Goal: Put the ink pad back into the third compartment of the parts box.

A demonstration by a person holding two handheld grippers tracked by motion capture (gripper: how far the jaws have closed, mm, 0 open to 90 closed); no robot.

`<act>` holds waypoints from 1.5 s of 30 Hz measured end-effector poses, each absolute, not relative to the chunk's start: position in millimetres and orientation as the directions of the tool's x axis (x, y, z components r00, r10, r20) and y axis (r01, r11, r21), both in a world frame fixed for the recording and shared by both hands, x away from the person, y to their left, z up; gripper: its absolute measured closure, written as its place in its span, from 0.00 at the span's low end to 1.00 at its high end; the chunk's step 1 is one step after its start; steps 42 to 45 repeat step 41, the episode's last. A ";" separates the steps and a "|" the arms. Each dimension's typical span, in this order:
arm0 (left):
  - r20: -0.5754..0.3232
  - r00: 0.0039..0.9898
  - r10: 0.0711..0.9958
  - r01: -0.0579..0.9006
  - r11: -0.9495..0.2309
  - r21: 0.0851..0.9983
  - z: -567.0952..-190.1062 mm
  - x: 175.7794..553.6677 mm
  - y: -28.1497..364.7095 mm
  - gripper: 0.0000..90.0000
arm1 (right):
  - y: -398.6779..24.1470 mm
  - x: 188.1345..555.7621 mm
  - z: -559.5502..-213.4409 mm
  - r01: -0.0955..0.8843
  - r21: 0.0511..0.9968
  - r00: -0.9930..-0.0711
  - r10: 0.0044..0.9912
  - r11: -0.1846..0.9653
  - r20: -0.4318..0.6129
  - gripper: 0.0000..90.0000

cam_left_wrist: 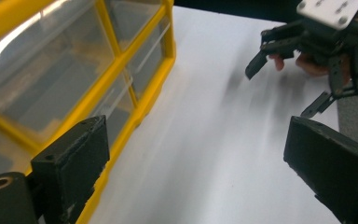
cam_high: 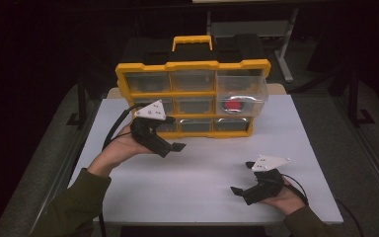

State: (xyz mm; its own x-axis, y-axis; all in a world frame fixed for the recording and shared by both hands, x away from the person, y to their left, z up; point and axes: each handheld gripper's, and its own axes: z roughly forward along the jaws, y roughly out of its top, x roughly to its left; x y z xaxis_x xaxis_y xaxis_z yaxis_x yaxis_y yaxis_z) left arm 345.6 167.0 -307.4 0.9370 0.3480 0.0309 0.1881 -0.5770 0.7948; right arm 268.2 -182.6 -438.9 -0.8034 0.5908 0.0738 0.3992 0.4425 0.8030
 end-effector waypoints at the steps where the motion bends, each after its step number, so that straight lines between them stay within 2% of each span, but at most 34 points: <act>1: 0.033 0.932 0.360 0.194 -0.574 0.795 -311.8 343.9 168.9 0.05 | -182.7 268.1 -438.8 0.399 0.803 -0.804 0.590 0.442 0.074 0.00; 9: 0.027 0.911 0.411 0.225 -0.551 0.804 -343.8 330.7 189.8 0.01 | -182.8 268.0 -438.9 0.402 0.803 -0.802 0.593 0.441 0.076 0.00; 25: -0.029 0.879 0.476 0.291 -0.487 0.824 -402.3 303.5 235.2 0.00 | -183.2 268.8 -439.2 0.405 0.803 -0.799 0.596 0.437 0.079 0.00; 36: -0.044 0.857 0.513 0.326 -0.475 0.817 -432.4 287.4 259.1 0.00 | -183.0 268.7 -439.8 0.406 0.802 -0.798 0.598 0.439 0.076 0.00; 45: -0.036 0.855 0.518 0.335 -0.498 0.800 -438.5 286.9 259.6 0.00 | -181.8 268.4 -443.0 0.419 0.787 -0.795 0.602 0.453 0.077 0.00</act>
